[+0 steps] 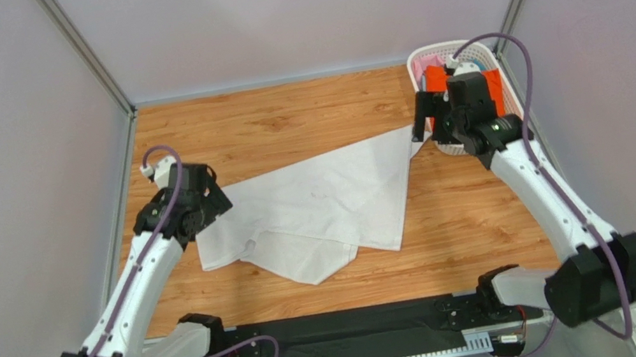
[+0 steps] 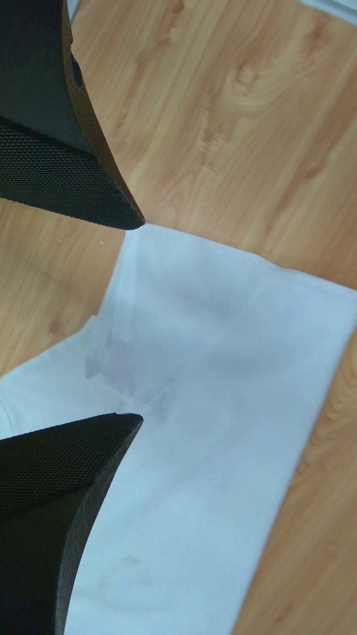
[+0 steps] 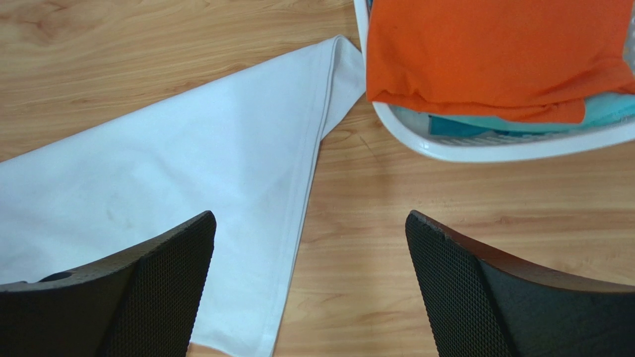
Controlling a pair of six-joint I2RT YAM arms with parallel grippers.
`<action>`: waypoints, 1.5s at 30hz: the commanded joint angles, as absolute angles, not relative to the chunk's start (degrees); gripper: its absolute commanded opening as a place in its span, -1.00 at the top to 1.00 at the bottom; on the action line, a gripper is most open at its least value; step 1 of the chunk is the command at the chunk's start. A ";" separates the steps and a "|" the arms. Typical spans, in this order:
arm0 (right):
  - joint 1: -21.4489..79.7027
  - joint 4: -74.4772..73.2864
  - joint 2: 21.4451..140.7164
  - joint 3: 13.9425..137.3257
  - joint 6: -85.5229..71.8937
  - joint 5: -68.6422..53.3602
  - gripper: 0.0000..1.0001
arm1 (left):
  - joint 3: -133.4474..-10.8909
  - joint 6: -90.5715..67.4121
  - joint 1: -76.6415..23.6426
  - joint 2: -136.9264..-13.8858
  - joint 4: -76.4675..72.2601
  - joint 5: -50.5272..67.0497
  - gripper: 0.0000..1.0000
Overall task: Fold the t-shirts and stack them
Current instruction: Flatten the tshirt out
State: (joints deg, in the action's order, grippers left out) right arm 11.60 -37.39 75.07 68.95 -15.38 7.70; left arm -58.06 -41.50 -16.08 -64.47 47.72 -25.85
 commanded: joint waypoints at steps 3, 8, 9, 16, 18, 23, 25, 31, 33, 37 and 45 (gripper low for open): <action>11.78 -36.30 60.75 58.55 -22.41 3.96 -1.00 | -43.26 -49.47 -15.91 -50.82 54.65 -21.44 -0.99; 11.60 -35.42 52.57 50.81 -24.78 0.90 -1.00 | -34.65 -57.04 -15.82 -40.45 57.24 -20.66 -0.99; 11.60 -35.16 52.12 49.15 -25.13 -1.12 -1.00 | -33.85 -58.87 -15.82 -39.82 56.87 -21.61 -1.00; 11.60 -35.33 52.03 46.58 -23.64 -7.64 -1.00 | -31.82 -56.70 -11.87 -44.46 51.52 -25.14 -0.84; 11.60 -35.59 52.21 45.97 -23.38 -8.79 -1.00 | -31.73 -55.29 -9.77 -47.36 49.41 -23.13 -0.75; 11.60 -36.21 51.94 44.03 -23.29 -9.14 -1.00 | -31.11 -51.51 -7.12 -53.94 40.96 -17.85 -0.49; 11.60 -36.39 51.59 43.68 -23.47 -9.23 -1.00 | -31.38 -51.42 -6.33 -56.76 39.82 -17.67 -0.40; 11.60 -36.82 51.42 42.45 -23.47 -9.14 -1.00 | -29.98 -49.40 -3.26 -62.92 35.70 -15.47 -0.12; 11.60 -37.09 51.33 42.19 -23.64 -9.14 -1.00 | -29.71 -48.96 -1.85 -63.98 34.64 -14.15 0.01; 11.51 -37.35 50.89 41.75 -23.73 -9.05 -1.00 | -29.97 -48.16 -0.35 -66.09 33.66 -12.48 0.04; 11.69 -37.88 50.27 41.05 -23.99 -8.88 -1.00 | -30.76 -47.81 1.58 -69.34 33.66 -11.07 0.14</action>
State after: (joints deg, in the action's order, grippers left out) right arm 11.55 -37.43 51.22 41.89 -23.38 -8.10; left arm -31.24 -48.49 0.86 -67.33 35.03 -13.02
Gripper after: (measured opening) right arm 0.998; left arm 0.434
